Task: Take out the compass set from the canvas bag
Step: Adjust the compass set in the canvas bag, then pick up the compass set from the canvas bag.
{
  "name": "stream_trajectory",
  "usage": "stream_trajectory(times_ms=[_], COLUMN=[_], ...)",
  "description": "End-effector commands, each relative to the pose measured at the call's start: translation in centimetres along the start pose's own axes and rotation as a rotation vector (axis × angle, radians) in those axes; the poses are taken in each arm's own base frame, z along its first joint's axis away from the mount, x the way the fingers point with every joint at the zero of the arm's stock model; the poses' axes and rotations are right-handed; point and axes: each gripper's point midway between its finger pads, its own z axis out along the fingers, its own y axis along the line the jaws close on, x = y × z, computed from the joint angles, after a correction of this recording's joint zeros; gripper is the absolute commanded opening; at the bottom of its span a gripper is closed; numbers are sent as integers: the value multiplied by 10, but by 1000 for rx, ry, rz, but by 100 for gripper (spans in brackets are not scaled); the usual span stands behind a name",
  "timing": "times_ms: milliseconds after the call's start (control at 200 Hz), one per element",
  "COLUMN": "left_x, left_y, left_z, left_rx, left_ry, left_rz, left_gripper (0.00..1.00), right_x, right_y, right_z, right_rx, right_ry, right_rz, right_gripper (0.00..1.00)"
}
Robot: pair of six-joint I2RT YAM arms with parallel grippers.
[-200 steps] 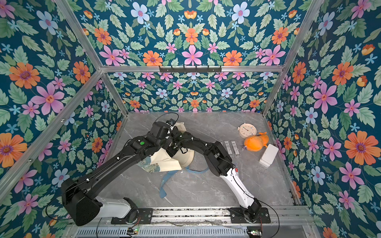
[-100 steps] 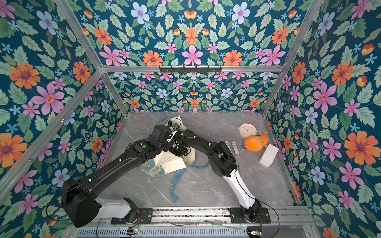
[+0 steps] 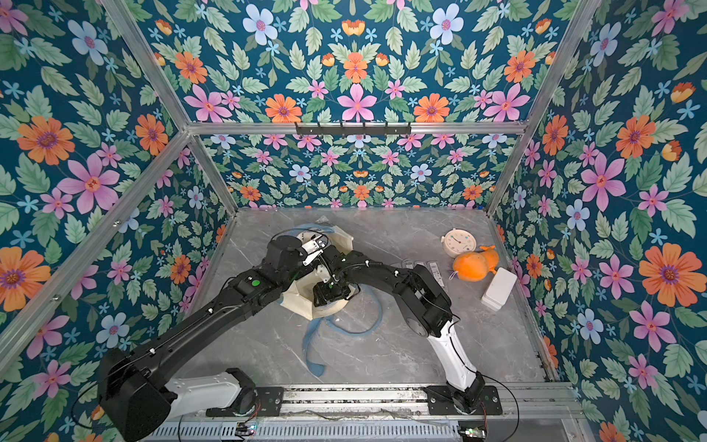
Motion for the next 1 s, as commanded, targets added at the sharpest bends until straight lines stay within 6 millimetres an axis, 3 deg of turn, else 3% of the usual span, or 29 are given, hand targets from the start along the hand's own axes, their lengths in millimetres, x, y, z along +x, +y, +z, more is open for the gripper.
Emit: stream_trajectory(times_ms=[0,145,305,460,660,805,995], left_x=[-23,-23,-19,-19,-18,-16,-12], left_y=[10,4,-9,-14,-15,-16,-15], left_z=[-4,-5,0,1,-3,-4,-4], left_rx=[-26,-16,34,68,75,73,68], left_ry=[-113,-143,-134,-128,-131,-130,-120], left_rz=[33,46,35,8,-9,-24,-40], left_gripper=[0,0,0,0,0,0,0], right_x=[-3,0,-9,-23,-13,-7,-23], right_y=[17,14,15,4,-23,-35,-20], right_z=[-2,2,6,11,35,47,21], right_rx=[-40,-29,-2,82,261,312,309], right_ry=[-37,-35,-66,-113,-64,-28,-91], right_rz=[-31,-55,-108,3,-25,-12,-29], right_gripper=[61,63,71,70,70,62,50])
